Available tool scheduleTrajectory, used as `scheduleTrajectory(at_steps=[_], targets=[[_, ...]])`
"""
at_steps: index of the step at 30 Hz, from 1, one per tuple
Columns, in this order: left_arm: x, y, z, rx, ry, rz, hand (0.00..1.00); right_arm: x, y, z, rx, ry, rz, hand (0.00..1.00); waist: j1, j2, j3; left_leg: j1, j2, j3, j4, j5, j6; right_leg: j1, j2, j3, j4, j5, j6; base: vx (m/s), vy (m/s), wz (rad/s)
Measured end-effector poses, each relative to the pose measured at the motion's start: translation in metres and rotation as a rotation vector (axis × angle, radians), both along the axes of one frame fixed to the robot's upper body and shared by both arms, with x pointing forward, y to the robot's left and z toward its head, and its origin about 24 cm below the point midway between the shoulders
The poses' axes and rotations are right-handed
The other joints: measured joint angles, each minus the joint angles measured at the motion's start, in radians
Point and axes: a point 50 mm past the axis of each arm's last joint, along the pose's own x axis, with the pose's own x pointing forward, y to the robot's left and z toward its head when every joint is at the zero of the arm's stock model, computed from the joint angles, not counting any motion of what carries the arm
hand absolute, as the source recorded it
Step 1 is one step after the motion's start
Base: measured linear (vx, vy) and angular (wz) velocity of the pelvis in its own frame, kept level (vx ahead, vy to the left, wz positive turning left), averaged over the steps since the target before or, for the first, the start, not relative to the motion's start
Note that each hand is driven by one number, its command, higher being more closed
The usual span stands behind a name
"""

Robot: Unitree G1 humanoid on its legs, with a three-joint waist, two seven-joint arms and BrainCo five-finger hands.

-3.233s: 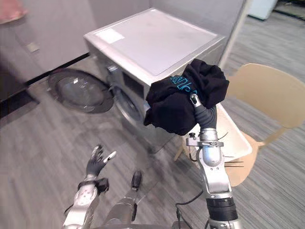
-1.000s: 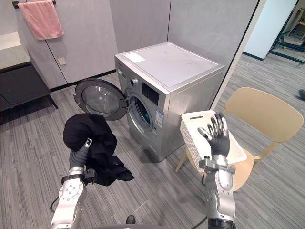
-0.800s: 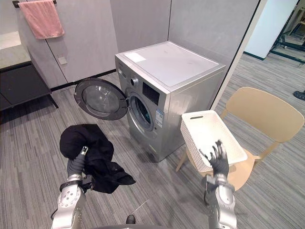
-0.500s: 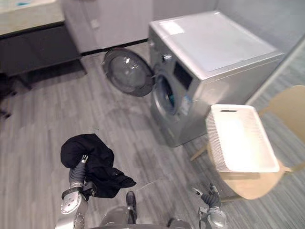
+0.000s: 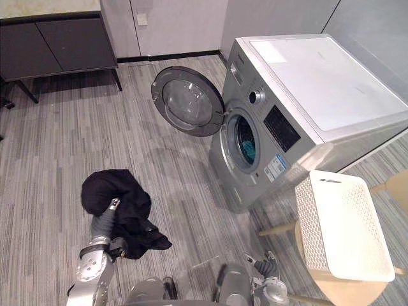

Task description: Pick up the laundry basket with both hands and put the clothes into the washing machine.

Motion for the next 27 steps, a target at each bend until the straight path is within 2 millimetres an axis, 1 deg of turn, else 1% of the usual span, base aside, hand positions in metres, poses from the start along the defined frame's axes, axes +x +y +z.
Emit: scheduleTrajectory(at_steps=[1,2,3,4,5,6,7,8,9,10,11,12,13,14,15,16,17,18,19,20,21,22,23,24,25,26,27], targets=[[0.006,-0.008,-0.003,0.004,0.009,-0.028,1.0,-0.005,-0.001,-0.004,0.006,0.023,-0.011,0.0,-0.018,-0.002,-0.003,0.03,-0.026,-0.034,-0.033,0.001,-0.007,0.003,0.021,0.013,-0.18,0.056,-0.001,0.59,-0.026,1.19],[0.007,-0.016,-0.011,-0.009,0.044,-0.04,1.0,-0.011,-0.006,-0.006,-0.002,0.047,-0.025,0.0,-0.031,0.011,-0.012,0.088,-0.014,-0.067,-0.041,-0.025,-0.044,0.023,0.046,0.03,-0.178,0.15,-0.081,0.66,-0.034,1.02],[0.005,-0.019,-0.016,-0.02,0.064,-0.036,1.0,-0.01,-0.009,-0.006,-0.01,0.049,-0.024,0.0,-0.026,0.038,-0.015,0.108,0.001,-0.076,-0.021,-0.029,-0.053,0.045,0.048,0.014,-0.168,0.128,-0.088,0.74,-0.039,0.5],[0.004,-0.024,-0.016,-0.043,0.065,-0.033,1.0,-0.005,-0.015,-0.003,-0.029,0.037,-0.012,0.0,-0.019,0.054,-0.009,0.08,0.04,-0.076,0.113,0.002,-0.098,0.09,0.047,-0.016,-0.151,0.098,-0.109,0.75,-0.056,0.37],[0.005,-0.029,-0.017,-0.068,0.066,-0.029,1.0,-0.004,-0.018,-0.003,-0.035,0.035,-0.002,0.0,-0.024,0.068,0.001,0.007,0.068,-0.086,0.338,0.096,-0.078,0.14,0.045,-0.041,-0.119,0.086,-0.125,0.71,-0.076,0.39],[0.004,-0.029,-0.017,-0.069,0.069,-0.029,1.0,-0.005,-0.019,-0.003,-0.04,0.039,0.002,0.0,-0.021,0.078,0.007,-0.029,0.093,-0.087,0.463,0.18,-0.057,0.174,0.048,-0.05,-0.102,0.085,-0.127,0.66,-0.1,0.38],[0.0,-0.028,-0.02,-0.067,0.081,-0.03,1.0,-0.009,-0.019,-0.004,-0.048,0.053,0.017,0.0,-0.007,0.086,0.008,-0.116,0.169,-0.086,0.692,0.325,-0.027,0.276,0.078,-0.051,-0.15,0.069,-0.149,0.64,-0.045,-0.04],[-0.002,-0.027,-0.019,-0.066,0.077,-0.028,1.0,-0.009,-0.018,-0.004,-0.048,0.055,0.022,0.0,0.008,0.1,0.0,-0.171,0.22,-0.084,0.819,0.298,-0.012,0.358,0.112,-0.045,-0.222,0.061,-0.16,0.75,-0.018,-0.4],[0.001,-0.027,-0.014,-0.065,0.057,-0.027,1.0,-0.004,-0.019,-0.001,-0.056,0.036,0.022,0.0,0.034,0.101,-0.002,-0.245,0.248,-0.082,0.904,0.255,-0.012,0.431,0.133,-0.018,-0.289,0.061,-0.161,0.62,0.027,-0.58],[0.002,-0.026,-0.012,-0.064,0.046,-0.028,1.0,-0.001,-0.019,0.001,-0.059,0.02,0.022,0.0,0.045,0.096,-0.002,-0.284,0.253,-0.078,0.919,0.234,-0.012,0.457,0.134,-0.009,-0.316,0.061,-0.161,0.48,0.03,-0.6],[0.003,-0.026,-0.009,-0.063,0.031,-0.027,1.0,0.004,-0.019,0.004,-0.061,-0.002,0.02,0.0,0.055,0.089,-0.001,-0.346,0.256,-0.077,0.914,0.196,-0.012,0.497,0.132,0.011,-0.359,0.061,-0.161,0.56,0.109,-0.48],[0.004,-0.027,-0.008,-0.065,0.026,-0.034,1.0,0.009,-0.019,0.007,-0.065,-0.018,0.011,0.0,0.059,0.08,0.002,-0.409,0.253,-0.063,0.847,0.154,-0.002,0.54,0.122,0.039,-0.399,0.061,-0.16,0.66,0.191,-0.58],[0.004,-0.028,-0.008,-0.066,0.028,-0.048,1.0,0.014,-0.017,0.009,-0.064,-0.036,0.009,0.0,0.062,0.063,0.012,-0.434,0.219,-0.047,0.641,0.126,0.016,0.586,0.088,0.061,-0.404,0.049,-0.133,0.76,0.294,-0.47],[0.004,-0.028,-0.008,-0.067,0.027,-0.053,1.0,0.017,-0.016,0.011,-0.065,-0.05,0.009,0.0,0.061,0.056,0.015,-0.433,0.187,-0.06,0.526,0.13,0.015,0.601,0.067,0.07,-0.392,0.033,-0.105,0.54,0.28,-0.41],[0.004,-0.032,-0.008,-0.072,0.027,-0.065,1.0,0.017,-0.018,0.012,-0.071,-0.056,0.007,0.0,0.061,0.055,0.01,-0.417,0.134,-0.12,0.325,0.158,-0.002,0.614,0.041,0.094,-0.363,-0.001,-0.049,0.55,0.357,-0.66],[0.001,-0.041,-0.01,-0.085,0.038,-0.091,1.0,0.012,-0.028,0.014,-0.103,-0.053,0.005,0.0,0.081,0.095,-0.012,-0.356,0.12,-0.264,0.022,0.338,-0.026,0.619,0.054,0.147,-0.326,-0.056,0.031,0.47,0.342,-0.95],[0.001,-0.038,-0.011,-0.066,0.043,-0.096,1.0,0.015,-0.021,0.012,-0.082,-0.051,0.008,0.0,0.087,0.08,-0.014,-0.362,0.114,-0.271,0.054,0.377,-0.064,0.627,0.045,0.179,-0.312,-0.089,0.057,0.51,0.333,-1.08],[0.007,-0.032,-0.013,-0.034,0.056,-0.098,1.0,0.021,-0.004,0.012,-0.037,-0.069,0.015,0.0,0.092,0.029,-0.019,-0.361,0.087,-0.318,0.089,0.336,-0.086,0.607,0.024,0.23,-0.318,-0.093,0.042,0.42,0.208,-0.86],[0.009,-0.03,-0.012,-0.026,0.056,-0.099,1.0,0.027,0.005,0.014,-0.014,-0.099,0.016,0.0,0.083,0.012,-0.018,-0.371,0.082,-0.339,0.154,0.298,-0.077,0.594,0.032,0.275,-0.345,-0.082,0.055,0.39,0.146,-0.81],[0.01,-0.031,-0.012,-0.027,0.052,-0.101,1.0,0.029,0.007,0.015,-0.013,-0.106,0.024,0.0,0.082,0.01,-0.019,-0.37,0.087,-0.323,0.196,0.27,-0.068,0.577,0.035,0.293,-0.357,-0.071,0.064,0.27,0.117,-0.87],[0.009,-0.031,-0.013,-0.027,0.058,-0.104,1.0,0.03,0.008,0.016,-0.015,-0.111,0.031,0.0,0.081,0.009,-0.019,-0.359,0.097,-0.298,0.23,0.247,-0.058,0.566,0.037,0.316,-0.361,-0.063,0.064,0.19,0.146,-1.3],[0.005,-0.031,-0.015,-0.031,0.067,-0.099,1.0,0.028,0.007,0.015,-0.022,-0.105,0.038,0.0,0.084,0.014,-0.022,-0.315,0.13,-0.238,0.249,0.209,-0.054,0.564,0.034,0.368,-0.356,-0.023,0.089,0.15,0.197,-1.77],[0.003,-0.027,-0.016,-0.025,0.074,-0.091,1.0,0.028,0.008,0.016,-0.023,-0.106,0.048,0.0,0.085,0.02,-0.026,-0.264,0.159,-0.175,0.229,0.18,-0.057,0.549,0.035,0.39,-0.352,0.015,0.102,0.12,0.205,-1.94],[0.002,-0.025,-0.017,-0.02,0.075,-0.088,1.0,0.028,0.01,0.016,-0.023,-0.108,0.055,0.0,0.087,0.019,-0.033,-0.233,0.181,-0.126,0.201,0.165,-0.064,0.525,0.032,0.382,-0.341,0.031,0.1,0.1,0.187,-2.56],[0.002,-0.017,-0.016,0.005,0.077,-0.077,1.0,0.035,0.017,0.018,-0.016,-0.122,0.088,0.0,0.088,-0.001,-0.051,-0.157,0.214,0.02,0.117,0.148,-0.072,0.439,-0.013,0.266,-0.301,0.054,0.12,0.05,0.097,-2.16],[0.002,-0.015,-0.017,0.012,0.079,-0.076,1.0,0.036,0.018,0.019,-0.017,-0.124,0.095,0.0,0.088,-0.005,-0.055,-0.14,0.22,0.058,0.1,0.149,-0.072,0.418,-0.032,0.199,-0.295,0.062,0.118,0.04,0.069,-2.5],[0.0,-0.011,-0.018,0.025,0.086,-0.072,1.0,0.04,0.019,0.019,-0.025,-0.125,0.117,0.0,0.087,-0.009,-0.057,-0.096,0.223,0.136,0.066,0.149,-0.073,0.396,-0.081,-0.008,-0.294,0.074,0.1,0.01,0.017,-1.61]])
